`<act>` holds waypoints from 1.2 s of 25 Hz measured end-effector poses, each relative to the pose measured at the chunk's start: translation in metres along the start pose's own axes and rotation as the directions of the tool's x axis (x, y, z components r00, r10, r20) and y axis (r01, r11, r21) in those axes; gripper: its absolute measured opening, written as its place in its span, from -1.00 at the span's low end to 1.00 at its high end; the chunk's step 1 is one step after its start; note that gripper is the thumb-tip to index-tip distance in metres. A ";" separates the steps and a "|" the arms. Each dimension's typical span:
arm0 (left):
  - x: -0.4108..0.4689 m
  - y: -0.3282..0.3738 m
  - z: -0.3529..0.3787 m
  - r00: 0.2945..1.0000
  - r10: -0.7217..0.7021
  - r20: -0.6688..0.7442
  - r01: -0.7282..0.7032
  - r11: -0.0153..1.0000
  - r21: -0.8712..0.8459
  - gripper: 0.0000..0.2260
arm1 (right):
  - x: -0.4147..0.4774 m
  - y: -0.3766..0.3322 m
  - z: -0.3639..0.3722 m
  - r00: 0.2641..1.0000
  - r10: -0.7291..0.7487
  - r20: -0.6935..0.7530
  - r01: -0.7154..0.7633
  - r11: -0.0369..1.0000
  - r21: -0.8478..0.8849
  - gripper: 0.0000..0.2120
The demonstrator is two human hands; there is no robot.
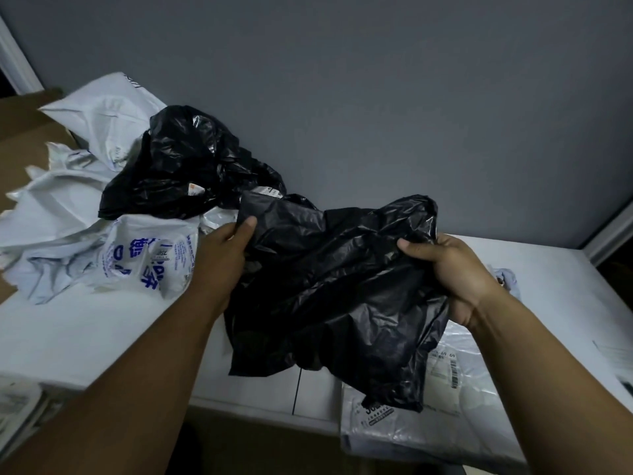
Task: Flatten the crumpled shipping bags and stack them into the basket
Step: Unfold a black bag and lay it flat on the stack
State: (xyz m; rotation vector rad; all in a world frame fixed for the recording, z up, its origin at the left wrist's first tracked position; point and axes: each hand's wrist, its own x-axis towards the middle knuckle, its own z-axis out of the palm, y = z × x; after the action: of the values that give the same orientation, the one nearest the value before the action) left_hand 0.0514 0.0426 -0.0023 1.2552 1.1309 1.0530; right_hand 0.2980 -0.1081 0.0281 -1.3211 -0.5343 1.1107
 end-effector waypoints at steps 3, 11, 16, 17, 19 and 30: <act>0.008 -0.002 -0.002 0.993 0.096 -0.074 -0.089 0.992 0.087 -0.85 | -0.001 -0.001 0.002 0.999 -0.018 -0.033 0.017 1.000 -0.022 -0.70; 0.017 -0.011 -0.001 0.985 0.044 -0.164 -0.021 0.990 0.140 -0.68 | -0.002 -0.002 -0.007 0.979 -0.107 -0.173 0.082 0.986 -0.149 -0.72; -0.003 -0.006 0.001 0.872 -0.444 0.207 0.418 0.895 0.155 -0.59 | -0.004 -0.014 -0.019 0.923 -0.128 -0.364 0.133 0.991 -0.012 -0.74; -0.004 -0.010 0.003 0.871 -0.430 0.240 0.402 0.902 0.158 -0.65 | -0.004 -0.014 -0.020 0.917 -0.110 -0.382 0.128 0.992 0.021 -0.74; -0.004 -0.013 0.009 0.922 -0.327 0.207 0.311 0.944 0.107 -0.77 | -0.001 -0.014 -0.020 0.937 -0.035 -0.347 0.088 0.986 0.139 -0.69; 0.009 -0.008 0.016 0.965 0.226 -0.133 -0.196 0.958 0.209 -0.68 | 0.001 -0.001 -0.033 0.967 -0.058 -0.248 0.059 0.998 -0.003 -0.83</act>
State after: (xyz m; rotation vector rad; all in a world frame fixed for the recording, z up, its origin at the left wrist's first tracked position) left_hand 0.0687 0.0490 -0.0106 1.4955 1.2624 1.2410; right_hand 0.3268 -0.1232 0.0212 -1.4076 -0.3818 0.8816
